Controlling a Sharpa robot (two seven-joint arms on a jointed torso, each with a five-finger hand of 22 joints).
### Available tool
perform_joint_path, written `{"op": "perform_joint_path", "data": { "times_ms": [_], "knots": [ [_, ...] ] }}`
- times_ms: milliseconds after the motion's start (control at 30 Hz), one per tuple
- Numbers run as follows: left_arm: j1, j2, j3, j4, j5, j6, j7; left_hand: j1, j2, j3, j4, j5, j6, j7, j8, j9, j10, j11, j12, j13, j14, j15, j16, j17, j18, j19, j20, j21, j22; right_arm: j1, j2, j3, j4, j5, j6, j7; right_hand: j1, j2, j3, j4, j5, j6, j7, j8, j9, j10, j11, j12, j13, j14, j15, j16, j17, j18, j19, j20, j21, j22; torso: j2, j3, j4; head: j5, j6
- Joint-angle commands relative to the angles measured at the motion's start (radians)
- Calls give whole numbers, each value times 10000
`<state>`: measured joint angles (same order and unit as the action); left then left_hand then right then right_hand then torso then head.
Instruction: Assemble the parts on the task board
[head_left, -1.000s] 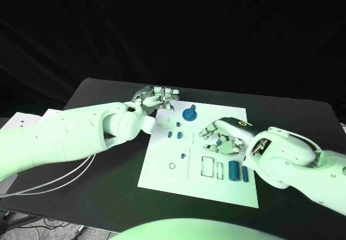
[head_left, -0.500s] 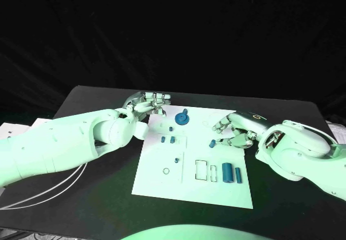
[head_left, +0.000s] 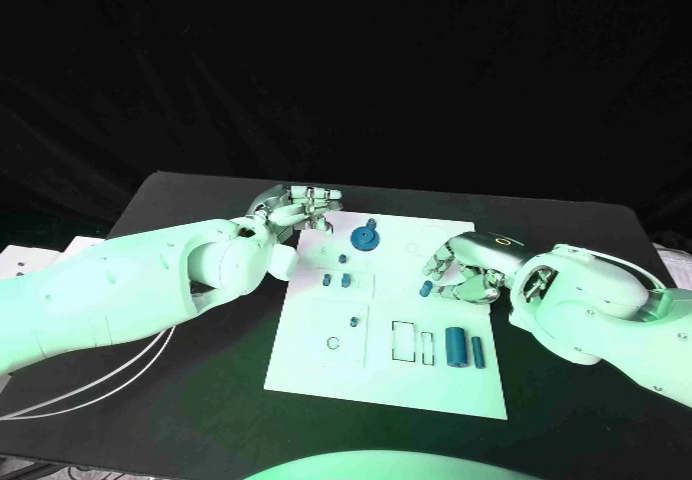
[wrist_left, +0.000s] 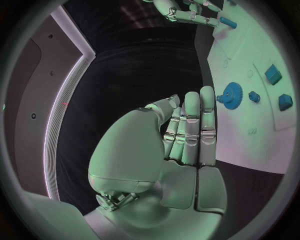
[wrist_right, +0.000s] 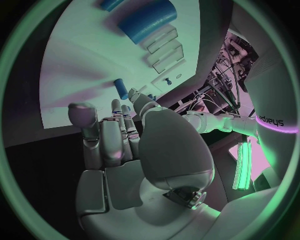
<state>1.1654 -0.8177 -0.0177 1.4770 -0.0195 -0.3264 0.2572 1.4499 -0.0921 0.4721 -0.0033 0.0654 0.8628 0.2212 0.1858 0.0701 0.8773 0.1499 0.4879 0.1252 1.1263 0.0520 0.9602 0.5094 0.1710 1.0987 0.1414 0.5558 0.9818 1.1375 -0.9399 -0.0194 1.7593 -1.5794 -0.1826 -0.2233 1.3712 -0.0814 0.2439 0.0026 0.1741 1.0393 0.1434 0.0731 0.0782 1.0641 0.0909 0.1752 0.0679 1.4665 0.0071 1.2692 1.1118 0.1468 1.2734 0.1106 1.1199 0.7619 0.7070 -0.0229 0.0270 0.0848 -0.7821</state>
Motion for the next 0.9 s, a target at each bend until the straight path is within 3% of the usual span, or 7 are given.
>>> {"op": "perform_joint_path", "data": {
  "times_ms": [33, 267, 900],
  "knots": [
    [0, 37, 7, 14, -30, 96, 24, -28, 57, -16, -28, 37, -71, 100, 52, 14, -88, 3, 47, -16, -60, 11, 61, -17, 115, -11, 54, 39, 7, -19, 92, -15, -90, -265, 586, -201, 34, 195, 53, 18, 20, 162, 8, 77, 22, 152, -24, 68, -21, 288, -32, 12, 36, -58, 78, -4, 96, 69, -5, -2, -12, 22, -28],
    [0, 47, 7, 9, -30, 108, 19, -28, 57, -16, -28, 37, -71, 100, 52, 14, -88, 3, 47, -16, -60, 11, 61, -17, 115, -11, 54, 39, 7, -64, 322, -36, -292, -374, 595, -239, 135, 339, 183, 28, -92, 361, -19, 119, 43, 334, -69, 102, -42, 307, -70, 53, 75, -70, 126, -43, 144, 133, -10, 7, -7, 6, -64],
    [0, 69, 7, -6, -30, 162, 5, -37, 61, -22, -29, 33, -79, 103, 79, 17, -102, 7, 69, -18, -66, 13, 68, -23, 115, -16, 57, 39, 7, -232, 683, -48, -682, -674, 669, -321, 136, 387, 252, 76, -233, 578, -62, 175, 70, 552, -124, 137, -38, 321, -109, 90, 107, -78, 158, -78, 180, 181, -4, 10, -10, 26, -127]
  ]
}}
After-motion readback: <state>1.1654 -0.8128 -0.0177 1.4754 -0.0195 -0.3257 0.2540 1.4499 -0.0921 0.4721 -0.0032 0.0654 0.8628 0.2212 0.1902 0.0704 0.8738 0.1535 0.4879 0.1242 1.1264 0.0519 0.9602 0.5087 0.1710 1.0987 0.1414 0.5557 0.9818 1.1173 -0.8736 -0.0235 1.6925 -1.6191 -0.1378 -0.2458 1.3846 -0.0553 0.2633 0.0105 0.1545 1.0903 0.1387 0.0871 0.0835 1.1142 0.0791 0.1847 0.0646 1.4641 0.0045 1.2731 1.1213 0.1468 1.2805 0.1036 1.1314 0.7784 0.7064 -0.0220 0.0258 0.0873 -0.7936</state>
